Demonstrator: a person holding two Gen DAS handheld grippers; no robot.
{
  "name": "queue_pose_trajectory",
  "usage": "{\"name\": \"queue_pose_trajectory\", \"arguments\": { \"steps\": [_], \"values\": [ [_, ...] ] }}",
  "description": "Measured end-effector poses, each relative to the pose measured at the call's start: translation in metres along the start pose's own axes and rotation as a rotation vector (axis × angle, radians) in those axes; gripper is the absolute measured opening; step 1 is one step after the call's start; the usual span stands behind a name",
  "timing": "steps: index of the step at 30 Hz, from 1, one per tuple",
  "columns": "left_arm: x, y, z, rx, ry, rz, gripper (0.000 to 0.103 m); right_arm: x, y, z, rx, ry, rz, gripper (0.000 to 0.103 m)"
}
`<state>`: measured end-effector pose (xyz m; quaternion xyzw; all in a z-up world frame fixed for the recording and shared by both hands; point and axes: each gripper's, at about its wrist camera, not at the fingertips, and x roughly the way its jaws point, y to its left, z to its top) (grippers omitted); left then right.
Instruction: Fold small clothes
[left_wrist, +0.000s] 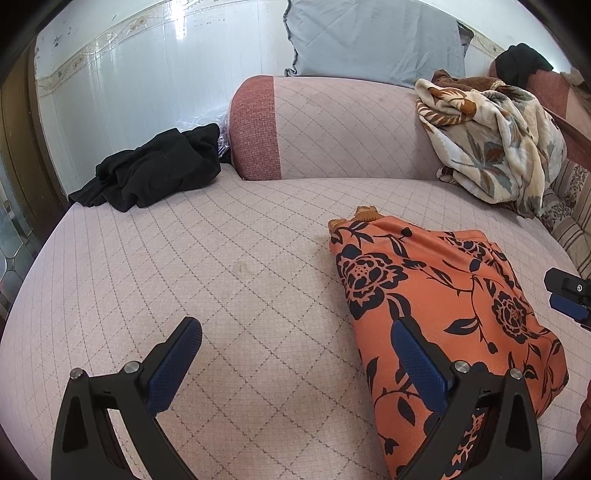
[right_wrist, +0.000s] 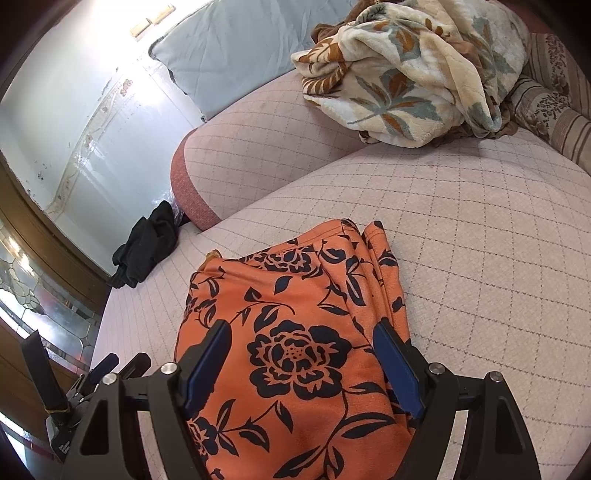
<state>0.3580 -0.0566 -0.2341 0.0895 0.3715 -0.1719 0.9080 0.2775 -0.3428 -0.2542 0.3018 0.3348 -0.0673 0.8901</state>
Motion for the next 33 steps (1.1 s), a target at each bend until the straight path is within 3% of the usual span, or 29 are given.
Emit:
{"name": "queue_pose_trajectory", "arguments": {
  "steps": [29,32,33],
  "values": [
    [0.002,-0.006,-0.001,0.026,0.002,0.008,0.102,-0.007,-0.009,0.004,-0.007,-0.015,-0.016,0.081],
    [0.004,-0.005,-0.002,0.025,0.017,-0.014,0.102,-0.010,-0.016,0.009,-0.009,-0.016,-0.007,0.081],
    [0.005,-0.004,-0.001,0.022,0.030,-0.053,0.102,-0.010,-0.021,0.011,-0.001,-0.007,0.001,0.081]
  ]
}}
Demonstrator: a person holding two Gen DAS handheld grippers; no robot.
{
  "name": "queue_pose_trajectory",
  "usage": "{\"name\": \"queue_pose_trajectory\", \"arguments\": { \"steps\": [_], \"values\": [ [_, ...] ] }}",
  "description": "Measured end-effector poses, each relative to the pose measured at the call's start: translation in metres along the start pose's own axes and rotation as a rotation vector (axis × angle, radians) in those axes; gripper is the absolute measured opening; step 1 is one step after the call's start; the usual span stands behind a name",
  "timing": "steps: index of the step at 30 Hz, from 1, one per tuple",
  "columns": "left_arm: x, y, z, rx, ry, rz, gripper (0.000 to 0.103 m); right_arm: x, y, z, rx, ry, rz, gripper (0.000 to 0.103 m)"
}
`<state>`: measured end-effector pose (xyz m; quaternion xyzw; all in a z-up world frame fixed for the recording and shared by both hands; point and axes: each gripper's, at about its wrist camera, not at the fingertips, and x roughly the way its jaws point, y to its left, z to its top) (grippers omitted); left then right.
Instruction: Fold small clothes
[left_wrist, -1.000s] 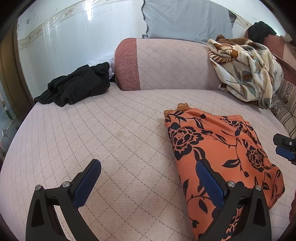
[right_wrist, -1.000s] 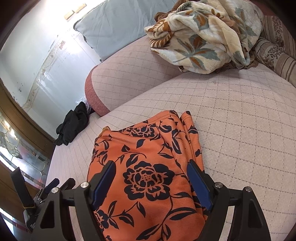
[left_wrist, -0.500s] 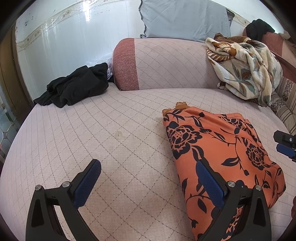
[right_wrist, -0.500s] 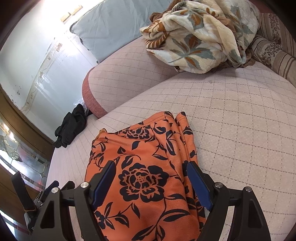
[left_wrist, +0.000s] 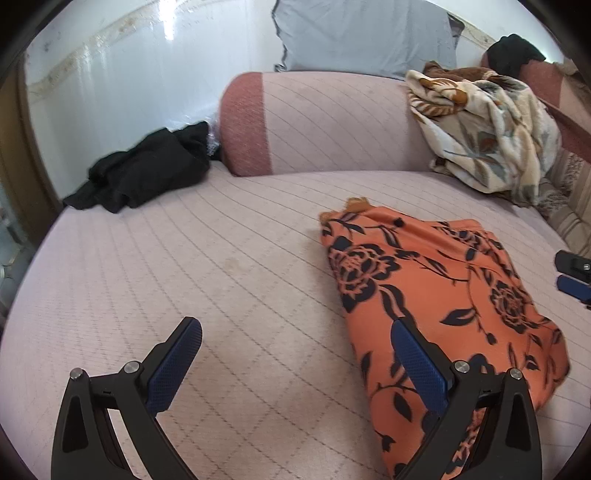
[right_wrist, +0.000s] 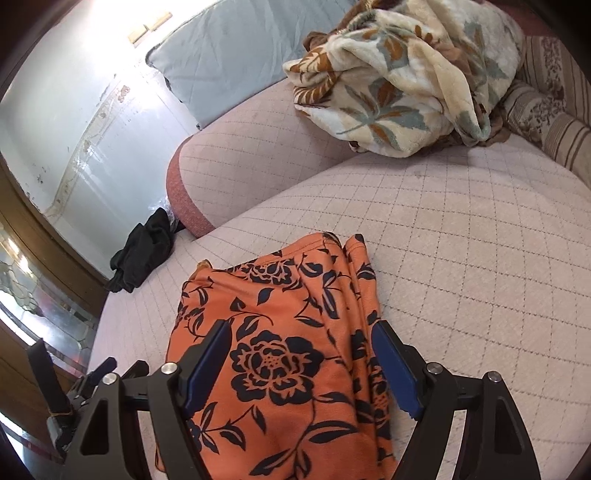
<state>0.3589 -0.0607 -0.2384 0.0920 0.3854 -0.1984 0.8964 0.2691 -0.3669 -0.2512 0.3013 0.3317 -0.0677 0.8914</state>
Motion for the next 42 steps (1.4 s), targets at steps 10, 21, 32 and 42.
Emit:
{"name": "queue_pose_trajectory", "arguments": {
  "steps": [10,21,32,42],
  "values": [
    [0.034,0.001,-0.005,-0.072,0.208,-0.427,0.102,0.031,-0.096,0.004,0.303,0.168,0.151,0.081],
    [0.058,-0.014,-0.015,-0.180,0.271,-0.574,0.088,0.082,-0.047,-0.021,0.273,0.251,0.250,0.089],
    [0.018,0.002,0.002,-0.129,0.164,-0.475,0.058,0.059,0.026,-0.023,0.133,0.123,0.147,0.040],
    [-0.066,0.021,-0.024,-0.080,0.092,-0.336,0.058,0.020,0.074,-0.043,0.086,0.065,0.265,0.040]
  ]
}}
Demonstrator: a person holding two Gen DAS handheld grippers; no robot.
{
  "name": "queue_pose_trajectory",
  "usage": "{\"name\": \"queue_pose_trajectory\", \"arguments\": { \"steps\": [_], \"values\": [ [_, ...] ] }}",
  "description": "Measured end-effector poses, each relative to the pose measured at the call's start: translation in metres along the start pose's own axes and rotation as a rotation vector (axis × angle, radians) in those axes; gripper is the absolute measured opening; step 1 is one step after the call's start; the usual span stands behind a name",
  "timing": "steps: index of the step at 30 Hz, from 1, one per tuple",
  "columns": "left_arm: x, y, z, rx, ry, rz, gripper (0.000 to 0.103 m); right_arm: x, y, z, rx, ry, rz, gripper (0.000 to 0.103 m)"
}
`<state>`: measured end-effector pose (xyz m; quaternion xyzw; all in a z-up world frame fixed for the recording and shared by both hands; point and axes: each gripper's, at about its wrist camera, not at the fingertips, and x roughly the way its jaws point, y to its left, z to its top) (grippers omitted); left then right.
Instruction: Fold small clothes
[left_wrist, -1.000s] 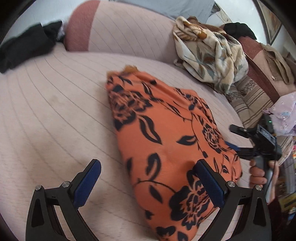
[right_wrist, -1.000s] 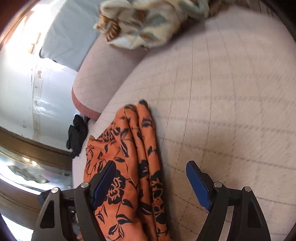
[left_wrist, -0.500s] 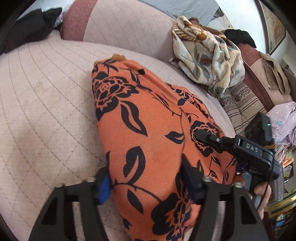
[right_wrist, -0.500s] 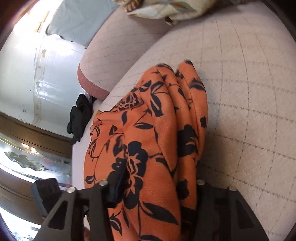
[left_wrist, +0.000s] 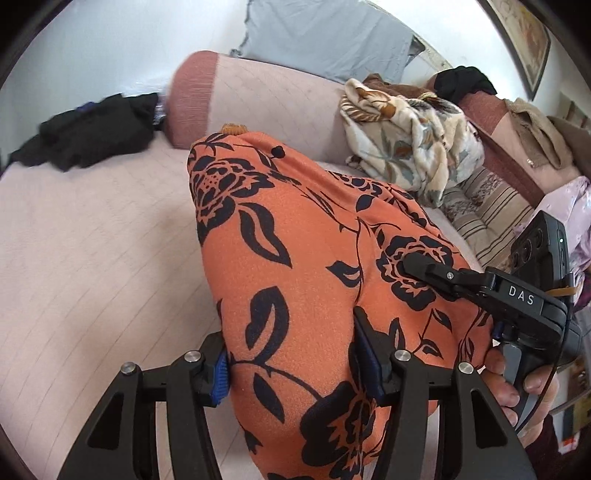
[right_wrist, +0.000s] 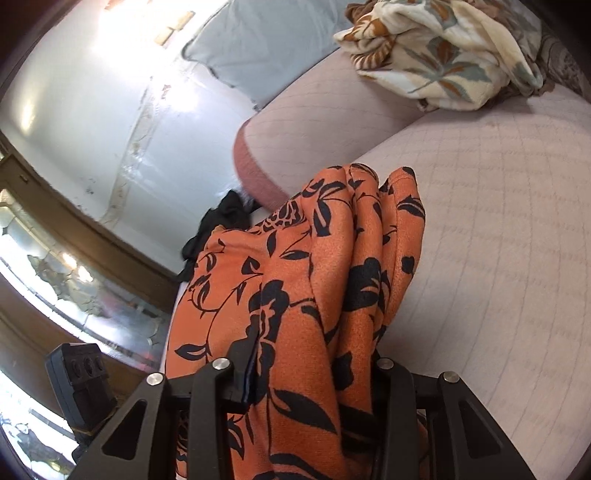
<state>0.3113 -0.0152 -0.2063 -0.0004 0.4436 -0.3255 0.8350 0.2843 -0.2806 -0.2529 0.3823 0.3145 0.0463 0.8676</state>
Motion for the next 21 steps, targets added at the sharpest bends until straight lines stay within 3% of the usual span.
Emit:
{"name": "queue_pose_trajectory", "arguments": {
  "steps": [7,9,11,13,16,18,21],
  "values": [
    [-0.030,0.021,-0.063,-0.053,0.053,0.072,0.060,-0.005,0.010,-0.061,0.033,0.064,0.043,0.040],
    [-0.029,0.026,-0.084,-0.077,0.085,0.109,0.069,-0.003,0.012,-0.082,0.045,0.087,0.037,0.040],
    [-0.020,0.035,-0.103,-0.089,0.155,0.175,0.076,0.002,0.009,-0.109,0.054,0.135,-0.006,0.043],
    [-0.030,0.040,-0.104,-0.129,0.136,0.125,0.078,0.010,0.004,-0.128,0.052,0.189,-0.109,0.053],
    [-0.055,0.038,-0.095,-0.090,0.039,0.191,0.079,-0.012,0.006,-0.128,0.061,0.146,-0.135,0.057],
    [-0.064,0.039,-0.093,-0.077,-0.013,0.228,0.085,-0.040,0.018,-0.119,0.003,0.076,-0.166,0.057],
    [-0.055,0.036,-0.092,-0.042,-0.016,0.289,0.085,-0.073,0.041,-0.104,-0.100,-0.036,-0.168,0.057]
  ]
}}
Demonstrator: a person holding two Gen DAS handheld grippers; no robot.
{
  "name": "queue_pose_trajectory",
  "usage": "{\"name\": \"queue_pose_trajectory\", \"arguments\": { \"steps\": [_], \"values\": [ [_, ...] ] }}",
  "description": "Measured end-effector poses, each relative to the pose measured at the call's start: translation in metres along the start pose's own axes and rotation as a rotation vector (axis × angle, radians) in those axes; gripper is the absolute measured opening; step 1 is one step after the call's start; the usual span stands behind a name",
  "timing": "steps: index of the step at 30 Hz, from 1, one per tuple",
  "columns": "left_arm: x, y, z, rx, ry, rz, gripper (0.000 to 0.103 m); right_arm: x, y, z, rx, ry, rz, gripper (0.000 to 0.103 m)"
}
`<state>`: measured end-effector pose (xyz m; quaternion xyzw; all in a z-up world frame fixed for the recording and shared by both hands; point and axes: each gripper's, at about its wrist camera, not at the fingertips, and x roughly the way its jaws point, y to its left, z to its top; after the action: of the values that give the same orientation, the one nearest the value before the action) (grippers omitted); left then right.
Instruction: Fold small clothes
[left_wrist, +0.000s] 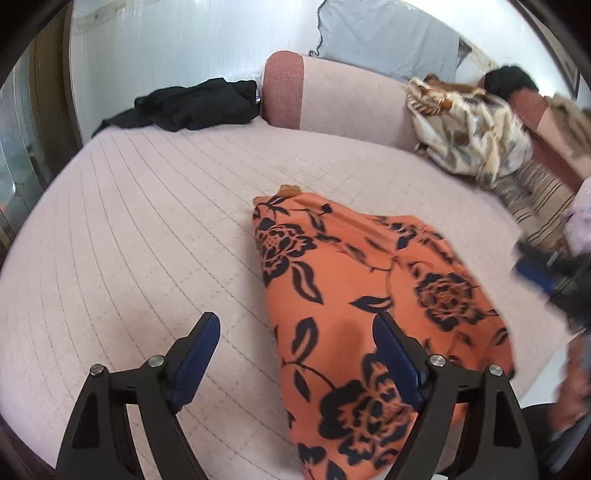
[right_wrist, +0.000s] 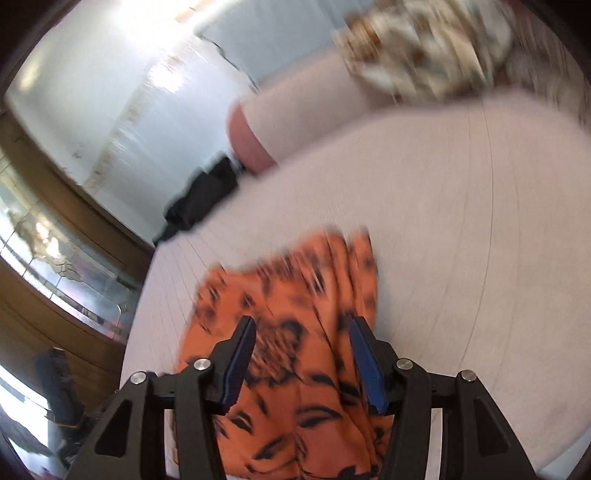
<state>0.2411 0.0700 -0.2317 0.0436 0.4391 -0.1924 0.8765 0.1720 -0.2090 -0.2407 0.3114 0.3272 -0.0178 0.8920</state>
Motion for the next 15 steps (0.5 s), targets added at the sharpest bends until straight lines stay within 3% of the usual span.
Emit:
{"name": "queue_pose_trajectory", "arguments": {
  "steps": [4,6,8,10,11,12,15],
  "values": [
    [0.012,0.000,-0.003,0.030,0.018,0.039,0.085,0.021,0.029,0.027,-0.057,0.030,0.060,0.054],
    [0.017,0.000,-0.004,0.048,0.017,0.061,0.092,0.047,0.038,0.030,-0.043,0.072,0.070,0.052],
    [0.025,0.000,-0.011,0.061,0.026,0.090,0.098,0.086,0.032,0.026,0.024,0.158,0.067,0.051],
    [0.032,0.006,-0.013,0.031,0.050,0.053,0.099,0.133,0.006,0.013,0.110,0.305,-0.001,0.047],
    [0.033,0.011,-0.013,0.005,0.057,0.029,0.101,0.140,-0.002,0.008,0.131,0.298,-0.005,0.038],
    [0.033,0.016,-0.013,-0.012,0.062,0.012,0.101,0.136,-0.006,0.009,0.139,0.258,0.014,0.038],
    [0.024,0.019,-0.014,-0.032,0.050,-0.002,0.101,0.113,-0.006,0.009,0.140,0.273,0.023,0.038]
  ]
}}
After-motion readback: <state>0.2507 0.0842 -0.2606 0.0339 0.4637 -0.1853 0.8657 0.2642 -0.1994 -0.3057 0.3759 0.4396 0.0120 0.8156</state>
